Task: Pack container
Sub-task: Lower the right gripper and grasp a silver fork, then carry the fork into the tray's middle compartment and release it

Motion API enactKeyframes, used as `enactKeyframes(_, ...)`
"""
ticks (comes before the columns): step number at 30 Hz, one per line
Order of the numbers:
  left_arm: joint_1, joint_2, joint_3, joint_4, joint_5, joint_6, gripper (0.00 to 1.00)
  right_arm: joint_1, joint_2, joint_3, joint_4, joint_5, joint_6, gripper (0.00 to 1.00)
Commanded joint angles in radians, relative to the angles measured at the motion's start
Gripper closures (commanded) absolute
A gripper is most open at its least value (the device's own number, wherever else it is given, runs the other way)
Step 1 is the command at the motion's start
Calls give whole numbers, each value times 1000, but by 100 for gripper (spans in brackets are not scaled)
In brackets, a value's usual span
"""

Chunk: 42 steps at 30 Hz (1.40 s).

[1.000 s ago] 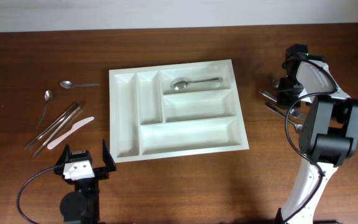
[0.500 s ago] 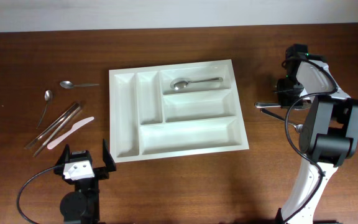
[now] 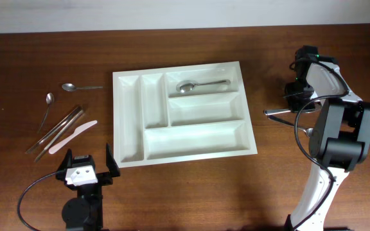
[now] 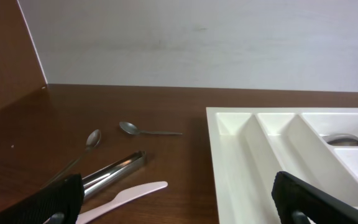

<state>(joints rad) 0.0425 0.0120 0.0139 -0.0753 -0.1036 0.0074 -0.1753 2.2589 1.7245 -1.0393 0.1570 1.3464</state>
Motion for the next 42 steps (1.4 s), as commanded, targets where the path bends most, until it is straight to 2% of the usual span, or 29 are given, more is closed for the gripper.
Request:
enactKeyframes(1, 6, -7, -5, 0, 11, 12, 1, -2, 21, 29, -4, 12, -41, 96)
enactKeyframes(16, 6, -7, -5, 0, 11, 12, 1, -1, 14, 172, -19, 9, -217, 96)
enactKeyframes(25, 6, -7, -5, 0, 11, 12, 1, 40, 4, 331, -25, -15, -500, 96)
enactKeyframes(34, 6, -7, -5, 0, 10, 12, 1, 179, 3, 540, -130, -29, -762, 96)
enactKeyframes(42, 6, -7, -5, 0, 11, 12, 1, 345, 3, 573, -251, -37, -845, 96)
